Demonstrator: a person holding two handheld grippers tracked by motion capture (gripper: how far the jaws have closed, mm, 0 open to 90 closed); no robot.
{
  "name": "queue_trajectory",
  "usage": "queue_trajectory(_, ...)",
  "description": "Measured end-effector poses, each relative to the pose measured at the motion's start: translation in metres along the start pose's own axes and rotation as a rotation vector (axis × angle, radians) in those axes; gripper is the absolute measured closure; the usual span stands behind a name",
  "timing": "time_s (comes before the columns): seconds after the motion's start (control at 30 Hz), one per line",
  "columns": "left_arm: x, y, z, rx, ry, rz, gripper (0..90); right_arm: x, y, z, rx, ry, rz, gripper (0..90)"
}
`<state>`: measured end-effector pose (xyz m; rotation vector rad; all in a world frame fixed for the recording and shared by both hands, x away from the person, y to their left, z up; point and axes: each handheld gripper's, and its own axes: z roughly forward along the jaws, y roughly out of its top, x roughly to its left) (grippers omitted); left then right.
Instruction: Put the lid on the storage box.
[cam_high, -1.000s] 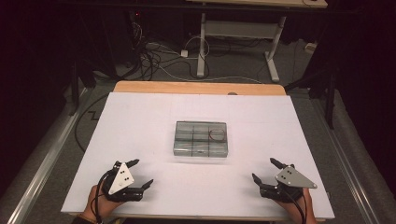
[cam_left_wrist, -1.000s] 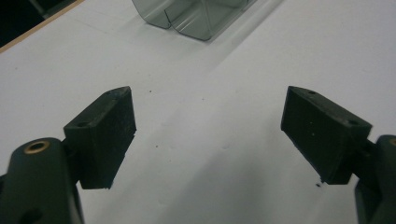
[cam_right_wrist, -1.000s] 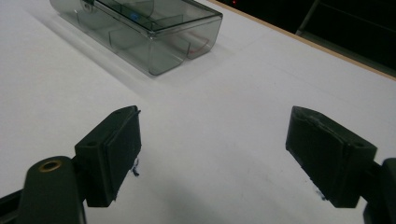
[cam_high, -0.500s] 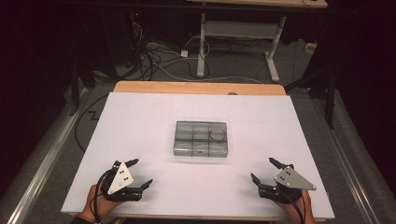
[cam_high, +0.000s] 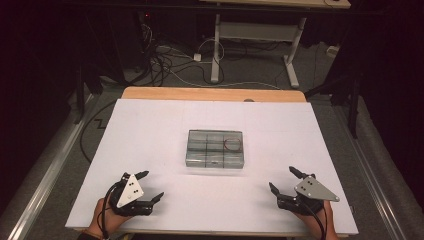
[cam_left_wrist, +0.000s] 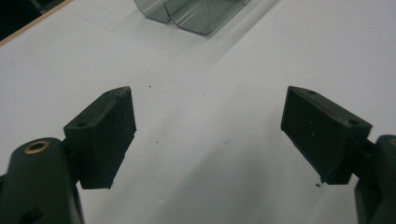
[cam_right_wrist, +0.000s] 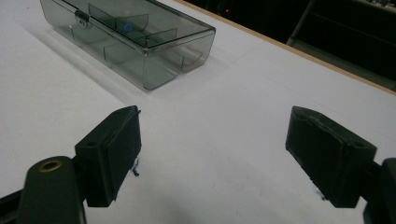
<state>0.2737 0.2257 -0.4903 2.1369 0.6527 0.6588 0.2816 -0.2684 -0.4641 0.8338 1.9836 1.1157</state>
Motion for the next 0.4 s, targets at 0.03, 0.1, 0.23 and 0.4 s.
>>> queue_trajectory(0.03,-0.0003,0.0000,0.0000,0.002,0.001,0.002,17.5,0.0003,0.0002,0.0003,0.000,0.002,0.000,18.7)
queue_trajectory(0.1,0.0002,0.0015,0.0004,-0.001,0.002,0.003,17.5,0.0016,0.0002,-0.0001,-0.001,0.003,-0.011,18.6)
queue_trajectory(0.23,0.0003,0.0034,0.0021,-0.003,0.002,0.010,17.5,0.0005,-0.0011,-0.0014,0.001,-0.008,-0.013,18.6)
queue_trajectory(0.4,0.0012,0.0028,0.0022,0.002,-0.002,0.006,17.5,0.0009,-0.0011,0.0005,0.004,-0.007,-0.008,18.6)
